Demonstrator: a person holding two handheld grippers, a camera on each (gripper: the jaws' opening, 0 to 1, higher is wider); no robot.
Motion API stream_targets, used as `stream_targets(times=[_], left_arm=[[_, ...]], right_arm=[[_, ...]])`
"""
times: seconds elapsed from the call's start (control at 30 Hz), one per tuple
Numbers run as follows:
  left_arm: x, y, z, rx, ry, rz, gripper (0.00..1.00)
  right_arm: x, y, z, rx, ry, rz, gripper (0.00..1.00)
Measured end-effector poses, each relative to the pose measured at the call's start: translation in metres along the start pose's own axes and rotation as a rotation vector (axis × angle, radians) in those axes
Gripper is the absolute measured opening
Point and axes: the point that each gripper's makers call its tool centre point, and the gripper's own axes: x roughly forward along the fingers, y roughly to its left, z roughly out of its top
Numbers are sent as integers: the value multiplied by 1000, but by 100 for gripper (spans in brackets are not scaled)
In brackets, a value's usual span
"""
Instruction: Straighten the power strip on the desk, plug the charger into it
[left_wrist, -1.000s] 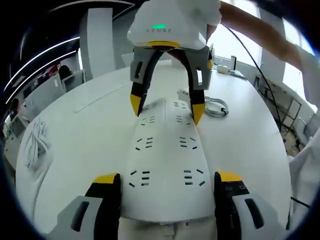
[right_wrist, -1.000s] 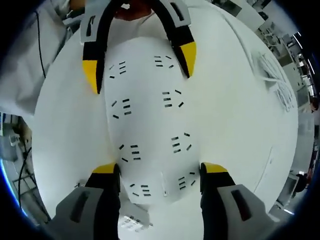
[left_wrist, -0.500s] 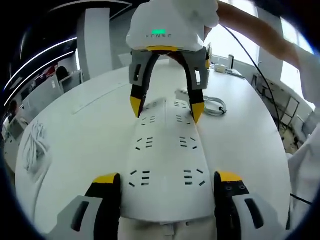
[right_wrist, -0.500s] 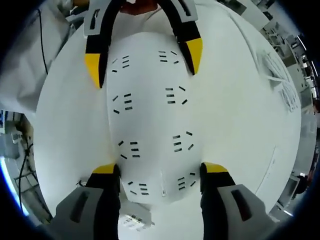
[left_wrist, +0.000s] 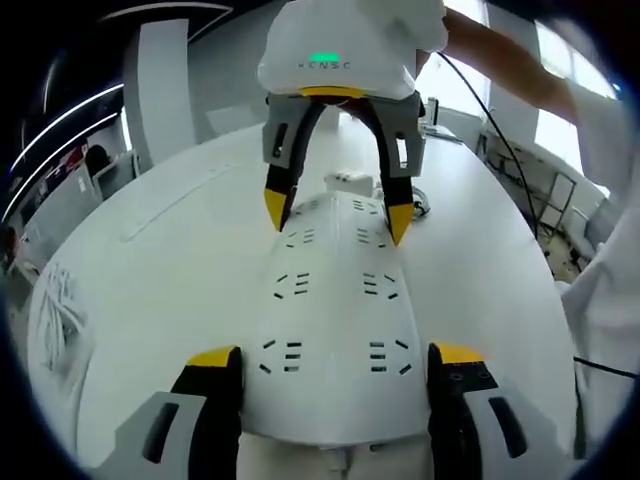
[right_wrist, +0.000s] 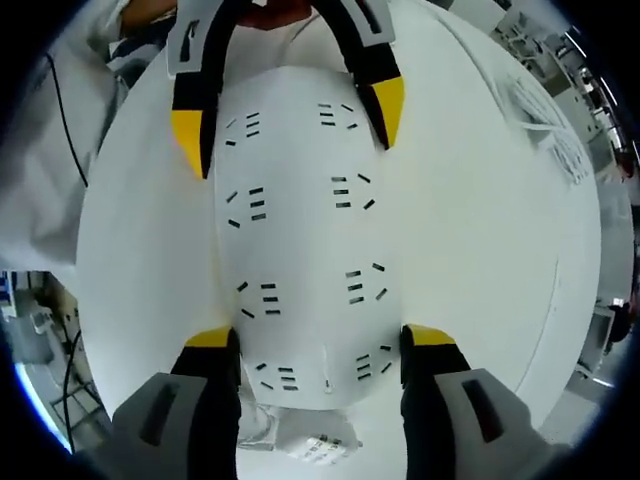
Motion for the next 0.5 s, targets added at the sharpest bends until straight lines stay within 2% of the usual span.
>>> stream_targets(times=[0.5], left_arm=[[-4, -4, -5, 51, 59, -40, 75]], right_arm=[[-3, 33, 5, 146, -27, -20, 63]])
